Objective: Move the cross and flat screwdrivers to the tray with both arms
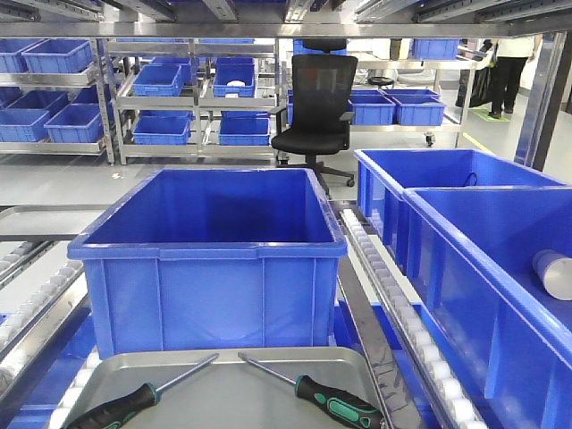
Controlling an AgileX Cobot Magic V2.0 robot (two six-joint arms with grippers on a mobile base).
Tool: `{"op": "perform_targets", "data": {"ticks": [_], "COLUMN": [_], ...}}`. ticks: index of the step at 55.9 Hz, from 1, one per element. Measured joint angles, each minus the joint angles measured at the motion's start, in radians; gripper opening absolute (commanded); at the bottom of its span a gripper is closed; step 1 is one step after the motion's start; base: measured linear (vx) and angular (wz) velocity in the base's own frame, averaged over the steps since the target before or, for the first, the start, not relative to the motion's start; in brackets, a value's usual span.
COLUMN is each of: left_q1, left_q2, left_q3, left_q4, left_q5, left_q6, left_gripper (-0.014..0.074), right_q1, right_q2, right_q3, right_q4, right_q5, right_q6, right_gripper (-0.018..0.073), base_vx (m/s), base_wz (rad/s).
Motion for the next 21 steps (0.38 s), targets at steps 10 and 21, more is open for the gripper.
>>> {"op": "perform_targets", "data": {"ticks": [10,21], "left_q1": [0.0,0.0], "left_q2": [0.0,0.0], "left_q3": [0.0,0.0], "left_q4": [0.0,0.0], "left_q5": [0.0,0.0], "left_q6": [0.0,0.0], "left_gripper": [0.0003,0.0003], "right_q1": [0.0,0.0], "right_q2": [0.0,0.0], "right_q3": [0.0,0.0], "right_q4": [0.0,0.0], "right_q5": [0.0,0.0], "right_q6": [0.0,0.0], "right_gripper": [-0.0008,-0.0008], "base_vx": [0.0,0.0], "base_wz": [0.0,0.0]}}
